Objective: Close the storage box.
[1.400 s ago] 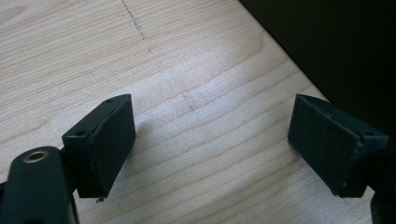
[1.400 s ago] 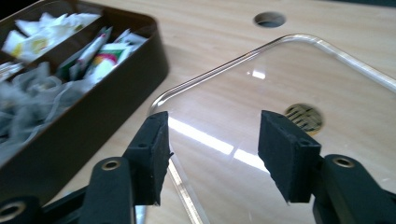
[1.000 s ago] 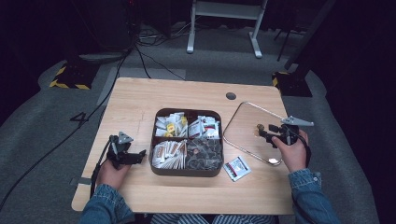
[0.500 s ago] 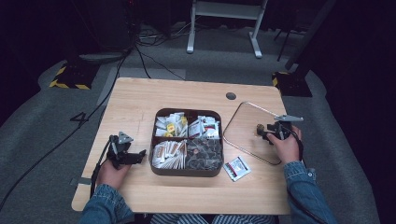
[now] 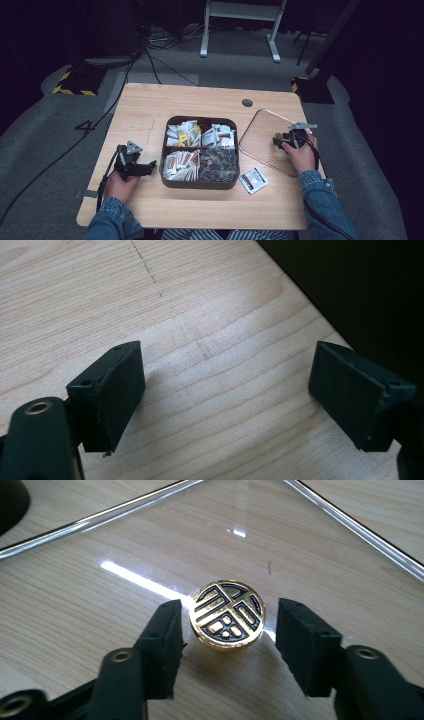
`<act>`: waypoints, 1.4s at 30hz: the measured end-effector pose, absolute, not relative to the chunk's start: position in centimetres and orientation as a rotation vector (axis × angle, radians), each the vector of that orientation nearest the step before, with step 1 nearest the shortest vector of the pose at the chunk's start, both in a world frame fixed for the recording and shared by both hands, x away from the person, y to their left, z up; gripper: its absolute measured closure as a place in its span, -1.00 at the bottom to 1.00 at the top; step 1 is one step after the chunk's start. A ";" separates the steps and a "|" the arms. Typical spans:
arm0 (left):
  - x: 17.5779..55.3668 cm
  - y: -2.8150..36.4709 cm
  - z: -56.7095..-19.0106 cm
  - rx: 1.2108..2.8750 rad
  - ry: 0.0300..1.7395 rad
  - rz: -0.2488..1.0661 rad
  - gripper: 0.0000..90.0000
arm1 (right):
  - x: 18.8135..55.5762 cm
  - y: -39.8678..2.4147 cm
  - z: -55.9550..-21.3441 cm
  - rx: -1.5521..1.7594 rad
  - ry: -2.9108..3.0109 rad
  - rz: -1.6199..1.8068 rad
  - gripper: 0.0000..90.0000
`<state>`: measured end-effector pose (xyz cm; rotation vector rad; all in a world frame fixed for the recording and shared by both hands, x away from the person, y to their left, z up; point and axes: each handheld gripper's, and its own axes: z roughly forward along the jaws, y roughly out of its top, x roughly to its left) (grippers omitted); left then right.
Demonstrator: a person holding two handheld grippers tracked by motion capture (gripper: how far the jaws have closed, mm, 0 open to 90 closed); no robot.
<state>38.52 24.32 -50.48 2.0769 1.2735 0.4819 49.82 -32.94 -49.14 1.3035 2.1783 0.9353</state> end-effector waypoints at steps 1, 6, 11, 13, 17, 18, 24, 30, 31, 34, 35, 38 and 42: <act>38.5 24.3 -50.5 2.077 1.274 0.482 -0.66 | 49.9 -32.9 -49.2 1.300 2.182 0.930 0.11; 38.5 24.3 -50.5 2.077 1.274 0.482 -0.66 | 50.0 -32.8 -49.3 1.288 2.185 0.936 0.28; 38.5 24.3 -50.5 2.077 1.274 0.482 -0.66 | 49.9 -32.9 -49.3 1.279 2.191 0.950 0.31; 38.5 24.3 -50.5 2.077 1.274 0.482 -0.66 | 49.9 -32.9 -49.4 1.273 2.189 0.956 0.31; 38.5 24.3 -50.5 2.077 1.274 0.482 -0.66 | 49.8 -33.0 -49.3 1.281 2.194 0.955 0.31; 38.5 24.3 -50.5 2.077 1.274 0.482 -0.66 | 49.8 -33.0 -49.3 1.282 2.196 0.955 0.31; 38.5 24.3 -50.5 2.076 1.274 0.482 -0.66 | 49.5 -33.0 -48.8 1.283 2.197 0.977 0.31; 38.5 24.3 -50.5 2.077 1.274 0.482 -0.66 | 49.0 -33.0 -47.6 1.246 2.185 0.990 0.31; 38.5 24.3 -50.5 2.077 1.274 0.482 -0.66 | 48.9 -33.1 -47.3 1.250 2.180 1.003 0.31; 38.5 24.3 -50.5 2.077 1.274 0.482 -0.66 | 48.6 -33.2 -46.8 1.259 2.170 1.045 0.31; 38.5 24.3 -50.5 2.077 1.274 0.482 -0.66 | 48.5 -33.2 -46.6 1.261 2.167 1.059 0.31; 38.5 24.3 -50.5 2.077 1.274 0.482 -0.66 | 48.2 -33.2 -46.1 1.247 2.164 1.068 0.31; 38.5 24.3 -50.5 2.077 1.273 0.482 -0.66 | 47.8 -33.2 -45.3 1.244 2.152 1.098 0.31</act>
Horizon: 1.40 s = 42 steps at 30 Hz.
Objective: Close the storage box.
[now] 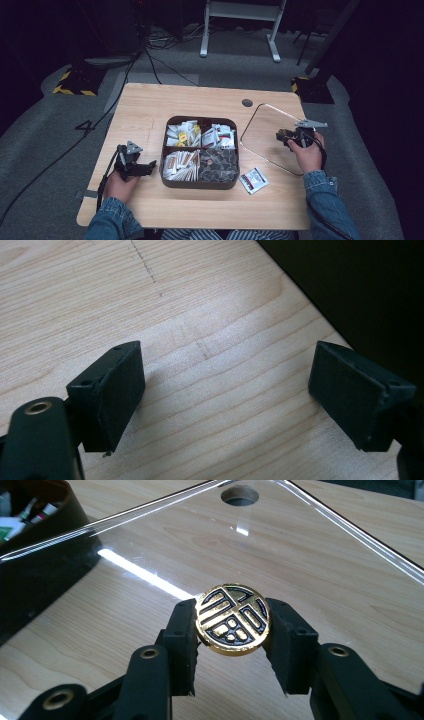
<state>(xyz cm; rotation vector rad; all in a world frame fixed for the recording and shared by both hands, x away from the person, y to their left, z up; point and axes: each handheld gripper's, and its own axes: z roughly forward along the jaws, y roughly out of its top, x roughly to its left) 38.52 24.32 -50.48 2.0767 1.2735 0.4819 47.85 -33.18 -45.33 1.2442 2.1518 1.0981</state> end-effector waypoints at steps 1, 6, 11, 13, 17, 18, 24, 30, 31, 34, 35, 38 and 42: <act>38.5 24.3 -50.5 2.077 1.274 0.482 -0.66 | 47.8 -33.2 -45.1 1.242 2.151 1.109 0.31; 38.5 24.3 -50.5 2.077 1.274 0.482 -0.66 | 47.3 -32.8 -44.2 1.235 2.144 1.159 0.31; 38.5 24.3 -50.5 2.076 1.274 0.482 -0.66 | 46.9 -32.2 -43.3 1.201 2.141 1.182 0.31; 38.5 24.3 -50.5 2.076 1.274 0.482 -0.66 | 46.7 -31.9 -43.0 1.187 2.143 1.194 0.31; 38.5 24.3 -50.5 2.076 1.274 0.482 -0.66 | 46.5 -31.2 -42.3 1.158 2.155 1.210 0.31; 38.5 24.3 -50.5 2.077 1.274 0.482 -0.66 | 46.5 -31.0 -42.2 1.153 2.159 1.217 0.31; 38.5 24.3 -50.5 2.076 1.276 0.485 -0.66 | 46.4 -29.4 -41.3 1.106 2.185 1.246 0.31; 38.5 24.3 -50.5 2.075 1.278 0.484 -0.66 | 46.5 -27.3 -40.2 1.040 2.226 1.277 0.31; 38.5 24.3 -50.5 2.075 1.278 0.484 -0.66 | 46.5 -26.9 -40.0 1.026 2.232 1.281 0.31; 38.5 24.3 -50.5 2.074 1.278 0.484 -0.66 | 46.6 -25.8 -39.4 1.004 2.250 1.287 0.31; 38.5 24.3 -50.5 2.075 1.278 0.484 -0.66 | 46.6 -25.5 -39.1 0.994 2.259 1.292 0.31; 38.5 24.3 -50.5 2.075 1.278 0.484 -0.66 | 46.7 -24.2 -38.5 0.961 2.273 1.299 0.31; 38.5 24.3 -50.5 2.074 1.280 0.484 -0.66 | 46.7 -22.3 -37.8 0.915 2.311 1.299 0.31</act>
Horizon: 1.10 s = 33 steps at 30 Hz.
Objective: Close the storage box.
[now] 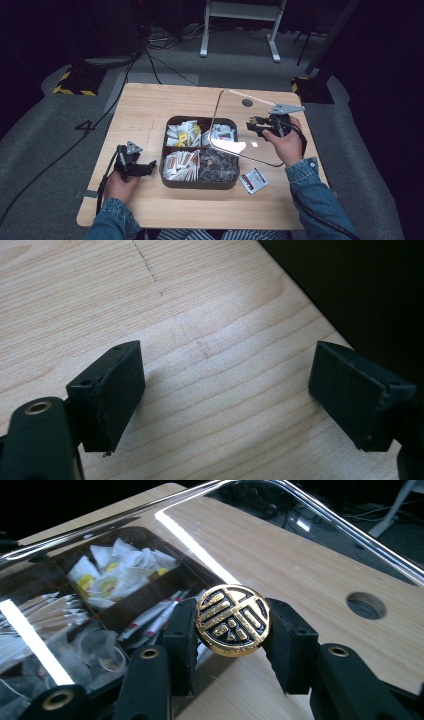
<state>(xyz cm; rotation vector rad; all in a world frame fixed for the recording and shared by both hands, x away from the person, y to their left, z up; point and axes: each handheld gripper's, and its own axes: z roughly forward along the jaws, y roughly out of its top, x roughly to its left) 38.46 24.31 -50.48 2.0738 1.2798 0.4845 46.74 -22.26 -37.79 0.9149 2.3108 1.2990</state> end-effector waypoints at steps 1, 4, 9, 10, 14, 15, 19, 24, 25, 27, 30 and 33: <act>38.5 24.3 -50.5 2.074 1.280 0.484 -0.66 | 46.7 -21.8 -37.7 0.906 2.318 1.297 0.31; 38.5 24.3 -50.5 2.074 1.279 0.485 -0.66 | 46.7 -20.4 -37.3 0.880 2.339 1.299 0.31; 38.5 24.3 -50.5 2.075 1.279 0.485 -0.66 | 46.7 -18.1 -37.0 0.846 2.376 1.302 0.31; 38.5 24.3 -50.5 2.075 1.279 0.485 -0.66 | 46.7 -17.7 -37.0 0.842 2.380 1.304 0.31; 38.5 24.3 -50.5 2.076 1.280 0.480 -0.66 | 46.7 -16.3 -37.1 0.839 2.402 1.314 0.31; 38.5 24.3 -50.5 2.076 1.280 0.480 -0.66 | 46.8 -15.9 -37.2 0.843 2.409 1.317 0.31; 38.5 24.3 -50.5 2.074 1.279 0.486 -0.66 | 46.9 -14.3 -37.6 0.821 2.439 1.300 0.31; 38.5 24.3 -50.5 2.073 1.280 0.486 -0.66 | 46.9 -12.3 -38.2 0.799 2.465 1.267 0.31; 38.5 24.3 -50.5 2.074 1.280 0.486 -0.66 | 46.8 -12.1 -38.3 0.799 2.469 1.265 0.31; 38.5 24.3 -50.5 2.073 1.280 0.486 -0.66 | 46.8 -11.5 -38.6 0.795 2.483 1.262 0.31; 38.5 24.3 -50.5 2.073 1.280 0.486 -0.66 | 46.6 -10.6 -39.1 0.782 2.500 1.249 0.31; 38.5 24.3 -50.5 2.073 1.280 0.486 -0.66 | 46.4 -9.8 -39.6 0.772 2.513 1.238 0.31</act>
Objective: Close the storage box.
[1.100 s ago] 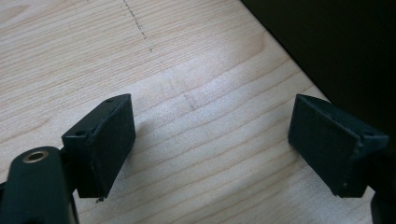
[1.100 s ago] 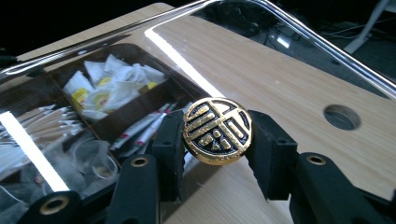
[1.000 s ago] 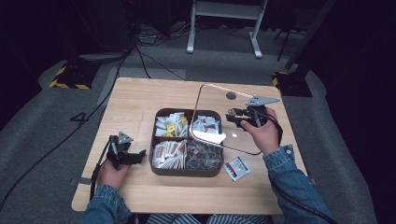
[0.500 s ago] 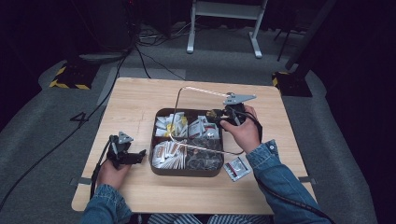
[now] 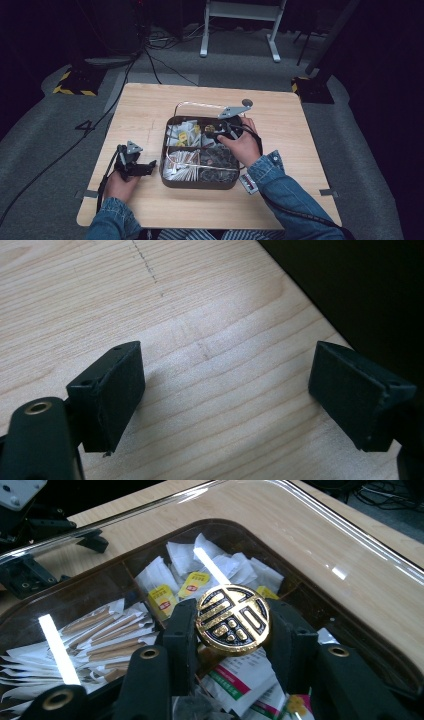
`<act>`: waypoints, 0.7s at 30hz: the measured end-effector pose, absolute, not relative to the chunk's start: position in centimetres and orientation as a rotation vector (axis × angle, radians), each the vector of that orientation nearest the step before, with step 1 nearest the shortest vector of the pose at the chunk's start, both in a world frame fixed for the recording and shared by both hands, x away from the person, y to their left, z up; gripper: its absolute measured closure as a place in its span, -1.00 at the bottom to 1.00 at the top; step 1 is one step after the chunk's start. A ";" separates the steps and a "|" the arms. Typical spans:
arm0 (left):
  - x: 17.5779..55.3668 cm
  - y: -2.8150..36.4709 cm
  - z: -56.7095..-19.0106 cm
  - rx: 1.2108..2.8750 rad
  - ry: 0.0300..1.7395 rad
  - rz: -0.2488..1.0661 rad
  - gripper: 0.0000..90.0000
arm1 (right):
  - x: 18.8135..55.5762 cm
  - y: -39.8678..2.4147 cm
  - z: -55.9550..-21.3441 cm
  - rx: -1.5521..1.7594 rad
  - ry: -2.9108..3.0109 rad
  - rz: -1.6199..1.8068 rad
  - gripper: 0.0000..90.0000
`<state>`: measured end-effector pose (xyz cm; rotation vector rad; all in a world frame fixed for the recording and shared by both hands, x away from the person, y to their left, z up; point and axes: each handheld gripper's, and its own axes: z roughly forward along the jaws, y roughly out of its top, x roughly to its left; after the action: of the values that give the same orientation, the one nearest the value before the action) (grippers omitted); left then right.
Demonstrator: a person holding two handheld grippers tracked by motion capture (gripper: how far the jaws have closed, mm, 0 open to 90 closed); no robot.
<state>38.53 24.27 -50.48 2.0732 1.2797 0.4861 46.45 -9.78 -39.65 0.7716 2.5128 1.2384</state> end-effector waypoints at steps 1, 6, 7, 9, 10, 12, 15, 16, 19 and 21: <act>38.5 24.3 -50.5 2.074 1.280 0.486 -0.66 | 46.4 -9.5 -39.8 0.770 2.519 1.232 0.31; 38.5 24.3 -50.5 2.073 1.280 0.486 -0.66 | 46.0 -8.4 -40.7 0.757 2.536 1.220 0.31; 38.5 24.3 -50.5 2.073 1.280 0.486 -0.66 | 46.0 -8.2 -40.8 0.754 2.538 1.214 0.31; 38.5 24.3 -50.5 2.074 1.280 0.486 -0.66 | 45.9 -8.0 -41.1 0.748 2.540 1.201 0.31; 38.5 24.3 -50.5 2.073 1.280 0.486 -0.66 | 45.9 -7.9 -41.2 0.746 2.540 1.194 0.31; 38.5 24.3 -50.5 2.074 1.280 0.486 -0.66 | 45.8 -7.6 -41.6 0.744 2.543 1.178 0.31; 38.5 24.3 -50.5 2.073 1.280 0.486 -0.66 | 45.7 -7.4 -42.0 0.743 2.548 1.168 0.31; 38.5 24.3 -50.5 2.073 1.280 0.486 -0.66 | 45.7 -7.3 -42.1 0.742 2.550 1.164 0.31; 38.5 24.3 -50.5 2.074 1.280 0.486 -0.66 | 45.6 -7.1 -42.4 0.734 2.552 1.151 0.31; 38.5 24.3 -50.5 2.073 1.280 0.486 -0.66 | 45.6 -7.0 -42.6 0.727 2.557 1.148 0.31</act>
<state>38.53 24.27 -50.48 2.0732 1.2798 0.4860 45.57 -7.03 -42.64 0.7275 2.5573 1.1478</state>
